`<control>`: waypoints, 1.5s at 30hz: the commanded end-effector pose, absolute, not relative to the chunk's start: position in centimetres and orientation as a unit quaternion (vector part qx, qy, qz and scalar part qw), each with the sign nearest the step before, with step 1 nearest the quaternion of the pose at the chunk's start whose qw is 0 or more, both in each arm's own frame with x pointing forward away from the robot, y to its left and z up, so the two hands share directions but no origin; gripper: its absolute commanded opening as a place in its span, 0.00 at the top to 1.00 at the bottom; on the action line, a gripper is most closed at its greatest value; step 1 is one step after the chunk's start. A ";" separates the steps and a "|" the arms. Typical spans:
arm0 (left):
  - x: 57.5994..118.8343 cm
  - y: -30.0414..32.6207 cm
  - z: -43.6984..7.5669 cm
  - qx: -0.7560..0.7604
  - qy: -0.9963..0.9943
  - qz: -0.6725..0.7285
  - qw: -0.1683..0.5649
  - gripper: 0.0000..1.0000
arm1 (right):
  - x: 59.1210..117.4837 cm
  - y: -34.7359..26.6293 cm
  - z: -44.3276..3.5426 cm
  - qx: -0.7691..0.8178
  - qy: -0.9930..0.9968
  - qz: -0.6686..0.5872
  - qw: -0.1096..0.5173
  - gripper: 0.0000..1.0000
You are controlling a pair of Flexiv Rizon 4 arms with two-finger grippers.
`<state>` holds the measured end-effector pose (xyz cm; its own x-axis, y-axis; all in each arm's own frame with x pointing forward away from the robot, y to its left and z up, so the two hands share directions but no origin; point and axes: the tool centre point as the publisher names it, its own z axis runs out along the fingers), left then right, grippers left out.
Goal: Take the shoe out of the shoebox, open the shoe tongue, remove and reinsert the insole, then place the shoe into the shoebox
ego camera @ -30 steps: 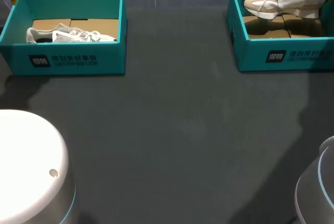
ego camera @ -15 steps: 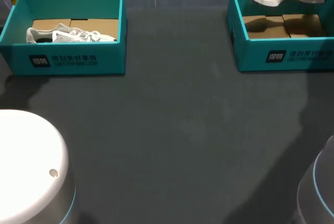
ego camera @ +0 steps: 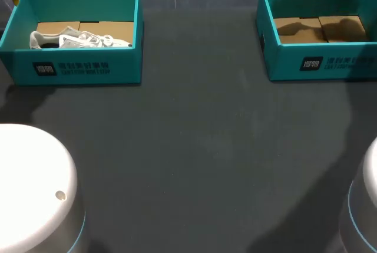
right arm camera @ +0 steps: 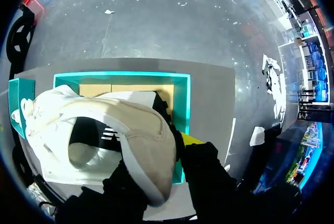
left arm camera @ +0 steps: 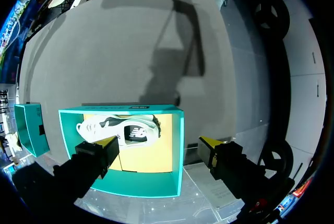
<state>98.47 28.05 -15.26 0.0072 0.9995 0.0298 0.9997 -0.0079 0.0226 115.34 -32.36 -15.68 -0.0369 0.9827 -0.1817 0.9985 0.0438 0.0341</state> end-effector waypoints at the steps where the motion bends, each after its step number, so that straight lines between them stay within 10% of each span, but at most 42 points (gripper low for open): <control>1: 98.4 28.1 -15.2 -0.710 -0.704 -0.020 0.003 0.00 | 112.5 -31.7 -12.8 0.686 0.719 -0.038 0.101 1.00; 45: 98.4 28.1 -15.2 -0.710 -0.704 -0.020 0.003 0.00 | 81.0 -4.9 -13.6 0.720 0.679 -0.008 0.146 1.00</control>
<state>98.47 28.05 -15.26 0.0073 0.9995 0.0298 0.9997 -0.0079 0.0225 84.74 -6.08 -13.66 0.0740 0.9767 -0.2016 0.9911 -0.0944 -0.0935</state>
